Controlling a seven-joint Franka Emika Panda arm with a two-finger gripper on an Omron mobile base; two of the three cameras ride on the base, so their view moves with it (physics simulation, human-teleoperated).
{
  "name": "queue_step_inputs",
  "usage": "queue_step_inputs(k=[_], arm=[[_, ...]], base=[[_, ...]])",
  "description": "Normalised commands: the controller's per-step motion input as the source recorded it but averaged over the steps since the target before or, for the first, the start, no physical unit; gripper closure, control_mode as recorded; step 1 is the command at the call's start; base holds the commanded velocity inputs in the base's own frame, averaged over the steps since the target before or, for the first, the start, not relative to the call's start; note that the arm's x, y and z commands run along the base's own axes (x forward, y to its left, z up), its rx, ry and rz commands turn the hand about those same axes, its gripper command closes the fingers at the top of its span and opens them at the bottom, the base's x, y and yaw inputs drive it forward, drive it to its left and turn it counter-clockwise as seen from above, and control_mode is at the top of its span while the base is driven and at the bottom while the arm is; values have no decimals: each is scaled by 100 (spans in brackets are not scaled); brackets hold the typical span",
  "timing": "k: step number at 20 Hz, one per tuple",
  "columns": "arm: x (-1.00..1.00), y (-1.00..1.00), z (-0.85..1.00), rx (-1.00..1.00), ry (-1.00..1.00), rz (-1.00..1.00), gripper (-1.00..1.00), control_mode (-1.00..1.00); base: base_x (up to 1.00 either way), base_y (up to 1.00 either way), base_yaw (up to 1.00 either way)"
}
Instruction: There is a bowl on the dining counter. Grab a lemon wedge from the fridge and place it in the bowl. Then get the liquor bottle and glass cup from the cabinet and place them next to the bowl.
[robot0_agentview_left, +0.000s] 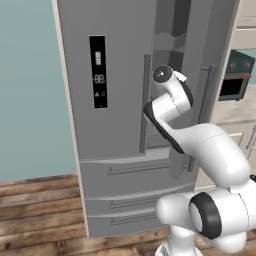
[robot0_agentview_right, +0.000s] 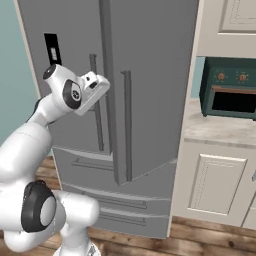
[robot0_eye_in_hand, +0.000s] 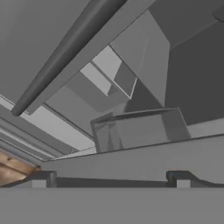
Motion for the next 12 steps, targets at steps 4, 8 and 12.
queue_step_inputs(k=[4,8,12], arm=[[-1,-64,-7,3,0,-8,-100,-100],[-7,-80,-3,7,2,-13,-100,-100],[-23,-95,-6,10,3,-16,-100,-100]], base=[[0,0,0],[0,0,0],[0,0,0]])
